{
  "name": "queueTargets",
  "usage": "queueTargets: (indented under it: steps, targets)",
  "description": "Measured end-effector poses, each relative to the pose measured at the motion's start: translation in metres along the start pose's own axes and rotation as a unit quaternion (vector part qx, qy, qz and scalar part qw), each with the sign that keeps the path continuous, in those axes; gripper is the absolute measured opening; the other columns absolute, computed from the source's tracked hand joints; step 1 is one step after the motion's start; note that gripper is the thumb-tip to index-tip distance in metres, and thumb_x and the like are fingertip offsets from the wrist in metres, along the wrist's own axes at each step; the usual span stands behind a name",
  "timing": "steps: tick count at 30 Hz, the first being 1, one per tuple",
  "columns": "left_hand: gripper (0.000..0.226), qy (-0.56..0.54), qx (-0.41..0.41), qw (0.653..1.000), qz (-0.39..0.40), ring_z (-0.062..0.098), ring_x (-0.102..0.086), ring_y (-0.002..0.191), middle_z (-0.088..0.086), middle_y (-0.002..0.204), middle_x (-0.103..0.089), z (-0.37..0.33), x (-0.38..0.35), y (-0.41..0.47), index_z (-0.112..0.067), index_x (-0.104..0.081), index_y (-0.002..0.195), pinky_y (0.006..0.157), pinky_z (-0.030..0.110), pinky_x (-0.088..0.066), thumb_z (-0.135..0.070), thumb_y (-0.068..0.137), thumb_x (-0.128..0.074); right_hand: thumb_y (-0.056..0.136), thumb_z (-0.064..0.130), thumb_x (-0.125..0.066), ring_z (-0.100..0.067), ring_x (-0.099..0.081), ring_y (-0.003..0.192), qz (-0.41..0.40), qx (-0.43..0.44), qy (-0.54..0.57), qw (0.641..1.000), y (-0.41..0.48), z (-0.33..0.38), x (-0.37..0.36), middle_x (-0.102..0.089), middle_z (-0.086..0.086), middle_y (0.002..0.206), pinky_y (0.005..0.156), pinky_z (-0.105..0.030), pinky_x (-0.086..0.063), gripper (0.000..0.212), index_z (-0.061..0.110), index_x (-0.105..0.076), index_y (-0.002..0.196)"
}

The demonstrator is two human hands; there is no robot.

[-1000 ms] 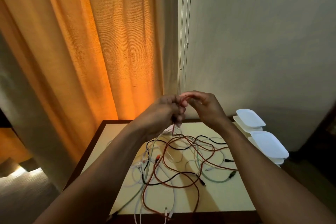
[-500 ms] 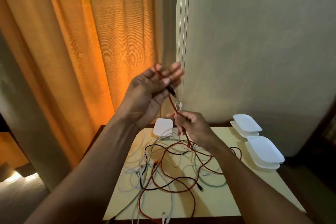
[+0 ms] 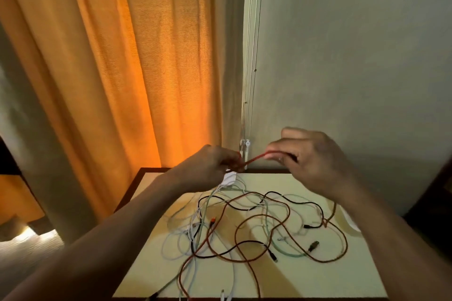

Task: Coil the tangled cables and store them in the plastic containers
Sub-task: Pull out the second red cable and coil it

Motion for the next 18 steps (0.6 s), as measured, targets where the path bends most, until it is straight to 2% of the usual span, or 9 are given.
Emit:
queueTargets:
  steps: [3,6,8,10,13,15,16,18]
  targets:
    - [0.047,-0.120,0.010,0.993,0.007,0.018,-0.075,0.094,0.007,0.097,-0.079,-0.013,-0.007,-0.005,-0.001,-0.071,0.110,0.091,0.028,-0.058,0.021,0.085,-0.039,0.091,0.040,-0.067,-0.007,-0.052,0.058,-0.029,0.001,0.026,0.999,0.024,-0.005,0.026,-0.058,0.011,0.077,0.053,-0.025,-0.044,0.026,0.019,-0.081,0.098]
    - [0.043,-0.176,-0.009,0.984,0.034,0.035,-0.071,0.084,0.015,0.090,-0.077,-0.027,-0.014,-0.010,0.002,-0.068,0.104,0.083,0.039,-0.059,0.023,0.081,-0.037,0.084,0.030,-0.079,-0.005,-0.056,0.061,-0.064,-0.008,0.078,0.995,0.043,-0.012,0.039,-0.061,0.014,0.076,0.058,-0.019,-0.043,0.017,0.018,-0.082,0.096]
    - [0.035,-0.209,-0.025,0.975,0.067,0.038,-0.070,0.086,0.018,0.094,-0.076,-0.037,-0.019,-0.014,0.004,-0.065,0.106,0.081,0.035,-0.058,0.019,0.086,-0.041,0.083,0.028,-0.081,-0.002,-0.056,0.063,-0.069,-0.005,0.086,0.994,0.054,-0.013,0.039,-0.061,0.017,0.078,0.061,-0.012,-0.040,0.016,0.017,-0.082,0.095]
    - [0.027,-0.280,-0.045,0.955,0.086,0.035,-0.071,0.091,0.023,0.103,-0.075,-0.047,-0.021,-0.019,0.008,-0.062,0.112,0.086,0.034,-0.056,0.015,0.094,-0.043,0.082,0.028,-0.081,-0.001,-0.059,0.067,-0.086,-0.022,0.095,0.991,0.062,-0.018,0.034,-0.064,0.015,0.079,0.063,-0.010,-0.042,0.016,0.018,-0.081,0.095]
    - [0.023,-0.401,-0.099,0.909,0.058,0.039,-0.070,0.103,0.031,0.115,-0.070,-0.059,-0.014,-0.025,0.013,-0.056,0.119,0.098,0.041,-0.053,0.014,0.100,-0.043,0.085,0.026,-0.079,0.001,-0.065,0.074,-0.125,-0.099,0.173,0.972,0.060,-0.038,0.014,-0.070,0.016,0.081,0.069,-0.010,-0.044,0.010,0.023,-0.080,0.095]
    - [0.027,-0.460,-0.131,0.878,0.033,0.042,-0.067,0.116,0.033,0.123,-0.066,-0.066,-0.007,-0.026,0.013,-0.054,0.125,0.105,0.042,-0.051,0.012,0.100,-0.044,0.090,0.020,-0.075,0.000,-0.069,0.080,-0.105,-0.174,0.266,0.942,0.049,-0.046,-0.010,-0.075,0.014,0.083,0.072,-0.015,-0.050,0.010,0.029,-0.078,0.094]
    - [0.030,-0.479,-0.143,0.866,0.018,0.042,-0.065,0.121,0.032,0.126,-0.065,-0.070,-0.003,-0.026,0.013,-0.053,0.128,0.108,0.042,-0.049,0.011,0.099,-0.045,0.093,0.013,-0.071,-0.002,-0.070,0.080,-0.081,-0.211,0.307,0.924,0.040,-0.048,-0.027,-0.077,0.010,0.085,0.071,-0.019,-0.053,0.015,0.026,-0.079,0.093]
    - [0.038,-0.512,-0.155,0.845,-0.021,0.040,-0.061,0.127,0.029,0.133,-0.063,-0.075,0.004,-0.024,0.013,-0.050,0.135,0.111,0.040,-0.047,0.010,0.097,-0.046,0.096,0.005,-0.063,-0.002,-0.062,0.062,-0.029,-0.261,0.321,0.910,0.019,-0.044,-0.057,-0.073,0.012,0.072,0.059,-0.023,-0.049,0.021,0.018,-0.078,0.087]
Point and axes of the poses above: each hand's wrist, its own y-axis towards the middle knuckle, its own x-axis out of the back of the hand, z = x × y, the point moved 4 cm from there along y, towards the middle knuckle
